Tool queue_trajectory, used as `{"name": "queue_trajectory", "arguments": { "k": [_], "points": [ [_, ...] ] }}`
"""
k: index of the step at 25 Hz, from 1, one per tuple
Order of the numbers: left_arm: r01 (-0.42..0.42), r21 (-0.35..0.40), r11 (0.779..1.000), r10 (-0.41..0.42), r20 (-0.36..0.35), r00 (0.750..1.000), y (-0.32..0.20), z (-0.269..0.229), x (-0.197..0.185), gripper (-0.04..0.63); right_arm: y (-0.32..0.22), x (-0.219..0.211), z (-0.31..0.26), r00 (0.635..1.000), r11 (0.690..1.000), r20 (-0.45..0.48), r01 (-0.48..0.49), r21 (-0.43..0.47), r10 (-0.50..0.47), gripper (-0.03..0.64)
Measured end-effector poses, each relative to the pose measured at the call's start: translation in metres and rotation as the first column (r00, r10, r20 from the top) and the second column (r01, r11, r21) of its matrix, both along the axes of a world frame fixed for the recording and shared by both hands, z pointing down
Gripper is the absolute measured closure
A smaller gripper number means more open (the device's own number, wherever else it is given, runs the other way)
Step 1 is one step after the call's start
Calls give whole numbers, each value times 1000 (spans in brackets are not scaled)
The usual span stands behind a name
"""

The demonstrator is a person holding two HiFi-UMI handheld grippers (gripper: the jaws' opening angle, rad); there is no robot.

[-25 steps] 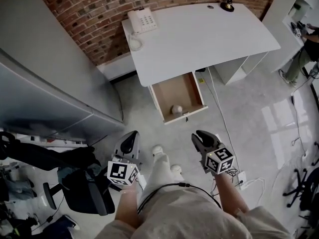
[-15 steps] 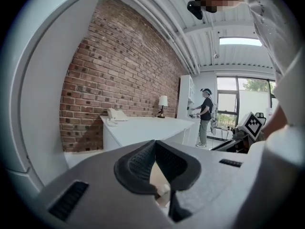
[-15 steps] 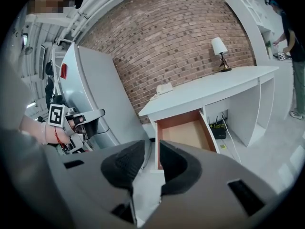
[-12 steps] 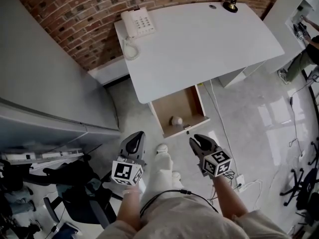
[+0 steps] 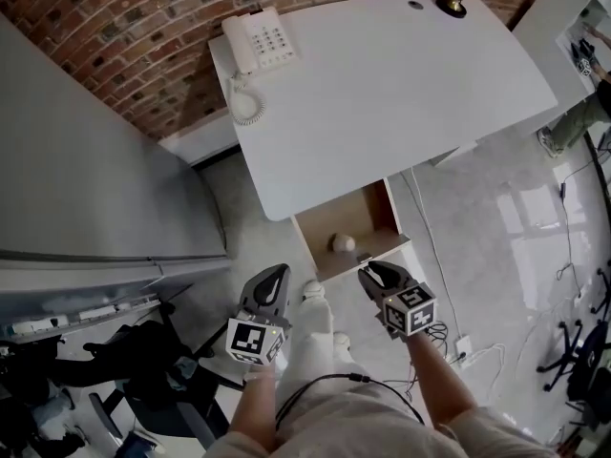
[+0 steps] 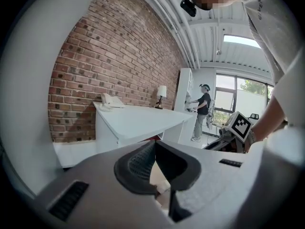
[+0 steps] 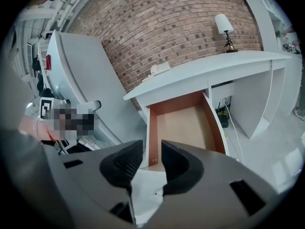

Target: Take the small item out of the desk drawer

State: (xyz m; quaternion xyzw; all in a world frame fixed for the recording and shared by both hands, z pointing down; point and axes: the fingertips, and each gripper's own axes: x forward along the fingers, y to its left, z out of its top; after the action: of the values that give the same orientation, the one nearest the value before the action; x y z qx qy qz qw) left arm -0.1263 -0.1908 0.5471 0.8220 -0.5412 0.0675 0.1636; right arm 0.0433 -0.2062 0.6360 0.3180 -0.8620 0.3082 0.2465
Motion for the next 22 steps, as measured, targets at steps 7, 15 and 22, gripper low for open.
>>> {"name": "queue_trajectory", "arguments": {
  "k": [7,15,22],
  "points": [
    [-39,-54,998,38,-14,999,-15,36,5,591,-12,-18,28,978,985,-122,169,-25,-170,482],
    [-83,-102,991,81,-29,996,-34,75,15,591,-27,-25,61,954,971,-189,219,-92,-233,475],
    [-89,-131,987,81,-67,994,-44,100,16,591,-37,-26,93,923,953,-248,268,-141,-296,457]
  ]
}}
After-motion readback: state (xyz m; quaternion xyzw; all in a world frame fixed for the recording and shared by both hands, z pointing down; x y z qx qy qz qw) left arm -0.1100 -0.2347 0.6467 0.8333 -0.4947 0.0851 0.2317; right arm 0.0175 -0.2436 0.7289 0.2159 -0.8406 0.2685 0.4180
